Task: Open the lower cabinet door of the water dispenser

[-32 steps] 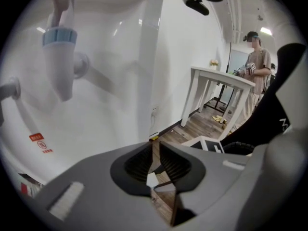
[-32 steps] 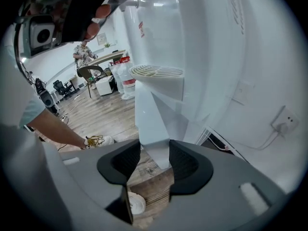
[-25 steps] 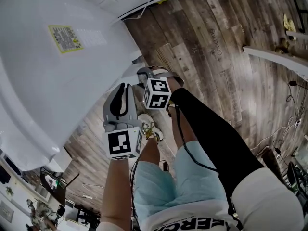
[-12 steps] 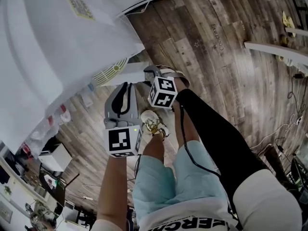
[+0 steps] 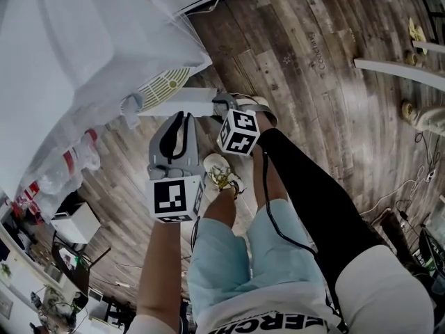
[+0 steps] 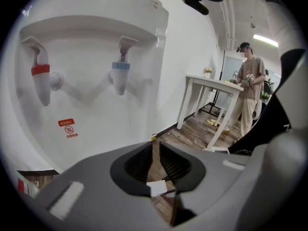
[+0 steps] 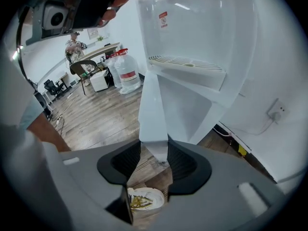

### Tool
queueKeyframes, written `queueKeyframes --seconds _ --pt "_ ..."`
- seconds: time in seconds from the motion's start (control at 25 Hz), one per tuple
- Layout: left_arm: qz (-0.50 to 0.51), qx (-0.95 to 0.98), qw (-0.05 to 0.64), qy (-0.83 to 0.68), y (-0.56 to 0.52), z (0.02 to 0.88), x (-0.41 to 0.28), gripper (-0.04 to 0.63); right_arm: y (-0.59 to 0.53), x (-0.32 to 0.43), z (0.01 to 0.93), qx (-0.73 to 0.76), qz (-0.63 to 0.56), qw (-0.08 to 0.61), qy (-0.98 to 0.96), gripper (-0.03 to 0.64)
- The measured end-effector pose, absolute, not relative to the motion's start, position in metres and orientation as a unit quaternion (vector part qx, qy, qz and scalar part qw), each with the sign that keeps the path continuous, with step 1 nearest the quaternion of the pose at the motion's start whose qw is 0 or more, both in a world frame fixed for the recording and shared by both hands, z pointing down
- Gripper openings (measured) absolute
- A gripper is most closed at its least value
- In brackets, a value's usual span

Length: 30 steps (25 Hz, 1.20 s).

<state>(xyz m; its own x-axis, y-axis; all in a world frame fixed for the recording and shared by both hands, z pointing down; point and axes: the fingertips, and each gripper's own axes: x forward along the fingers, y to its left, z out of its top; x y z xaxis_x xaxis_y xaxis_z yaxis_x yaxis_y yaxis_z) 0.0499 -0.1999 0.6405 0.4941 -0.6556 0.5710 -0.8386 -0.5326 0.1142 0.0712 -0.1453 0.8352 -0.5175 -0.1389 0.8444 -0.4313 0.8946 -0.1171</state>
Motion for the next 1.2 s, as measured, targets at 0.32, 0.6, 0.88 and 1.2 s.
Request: queueKeyframes --seconds 0.32,0.6,0.88,1.2 --pt "0.225 0.836 0.199 -0.459 -0.191 0.638 0.033 0.075 -0.126 0.062 0.835 0.161 0.162 0.463 -0.856 0.170" --pt "0.213 0.834 0.202 -0.468 -0.183 0.640 0.025 0.075 -0.111 0.051 0.835 0.152 0.153 0.463 -0.860 0.170" --pt "0.203 0.828 0.208 -0.479 -0.175 0.637 0.010 0.075 -0.098 0.044 0.835 0.159 0.163 0.467 -0.855 0.170" --pt "0.194 0.818 0.213 -0.498 -0.161 0.634 -0.018 0.075 -0.083 0.034 0.835 0.166 0.168 0.470 -0.851 0.169"
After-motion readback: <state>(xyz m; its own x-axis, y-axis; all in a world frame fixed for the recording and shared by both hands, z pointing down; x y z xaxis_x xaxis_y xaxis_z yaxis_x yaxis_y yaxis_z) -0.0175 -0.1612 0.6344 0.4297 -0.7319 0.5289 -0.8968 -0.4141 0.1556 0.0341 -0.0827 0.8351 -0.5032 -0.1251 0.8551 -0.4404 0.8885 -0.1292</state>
